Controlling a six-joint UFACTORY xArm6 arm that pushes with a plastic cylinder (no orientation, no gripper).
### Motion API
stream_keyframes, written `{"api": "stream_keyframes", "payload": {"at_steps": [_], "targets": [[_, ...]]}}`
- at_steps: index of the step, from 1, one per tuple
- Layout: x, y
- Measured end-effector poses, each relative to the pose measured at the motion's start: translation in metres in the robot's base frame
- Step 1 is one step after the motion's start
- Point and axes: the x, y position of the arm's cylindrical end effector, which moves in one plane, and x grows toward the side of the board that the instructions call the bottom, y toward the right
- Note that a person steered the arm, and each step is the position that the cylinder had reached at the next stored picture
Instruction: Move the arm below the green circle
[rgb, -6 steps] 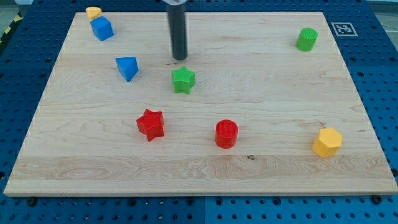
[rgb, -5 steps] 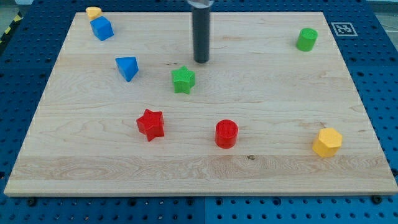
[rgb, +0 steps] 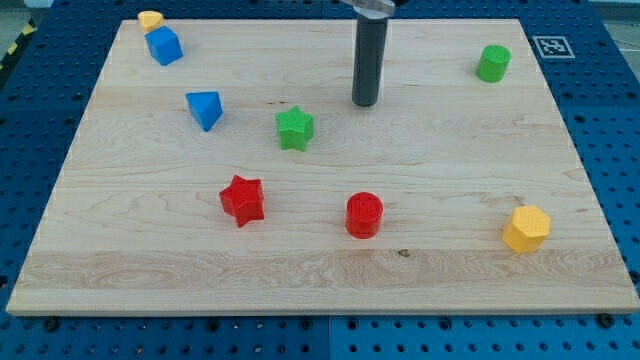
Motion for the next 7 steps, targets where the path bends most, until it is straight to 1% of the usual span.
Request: {"api": "stream_keyframes", "payload": {"at_steps": [2, 5, 6, 7], "targets": [[0.005, 0.037], [0.005, 0.047], [0.015, 0.067], [0.015, 0.102]]}}
